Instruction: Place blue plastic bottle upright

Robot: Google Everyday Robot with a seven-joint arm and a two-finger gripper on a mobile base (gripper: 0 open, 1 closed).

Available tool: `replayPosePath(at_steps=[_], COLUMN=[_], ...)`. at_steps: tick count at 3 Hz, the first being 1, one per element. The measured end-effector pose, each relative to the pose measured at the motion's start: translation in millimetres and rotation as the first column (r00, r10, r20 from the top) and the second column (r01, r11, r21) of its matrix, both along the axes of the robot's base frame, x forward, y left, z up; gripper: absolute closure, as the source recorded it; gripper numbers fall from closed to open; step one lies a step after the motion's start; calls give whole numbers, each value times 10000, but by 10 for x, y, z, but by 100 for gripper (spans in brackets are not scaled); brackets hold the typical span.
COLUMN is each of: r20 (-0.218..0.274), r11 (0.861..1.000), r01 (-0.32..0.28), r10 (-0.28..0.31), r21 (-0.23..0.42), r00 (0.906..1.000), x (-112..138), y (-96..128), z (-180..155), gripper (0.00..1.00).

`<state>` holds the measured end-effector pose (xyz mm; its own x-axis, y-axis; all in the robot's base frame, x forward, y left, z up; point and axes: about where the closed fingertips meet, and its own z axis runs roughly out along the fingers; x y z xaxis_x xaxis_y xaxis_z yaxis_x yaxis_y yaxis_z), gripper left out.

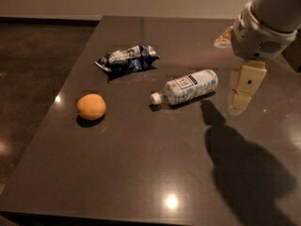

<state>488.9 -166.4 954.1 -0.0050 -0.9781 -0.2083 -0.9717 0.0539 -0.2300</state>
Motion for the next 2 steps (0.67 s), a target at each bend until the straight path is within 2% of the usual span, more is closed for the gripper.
replayPosePath(at_steps=[1, 2], r20=[-104, -415], r11=[9955, 9805], r01=[-939, -1950], r10=[938, 1938], r21=[-106, -256], r00=[9955, 9802], x=[206, 413], y=[153, 330], z=[-126, -288], gripper=[0, 0])
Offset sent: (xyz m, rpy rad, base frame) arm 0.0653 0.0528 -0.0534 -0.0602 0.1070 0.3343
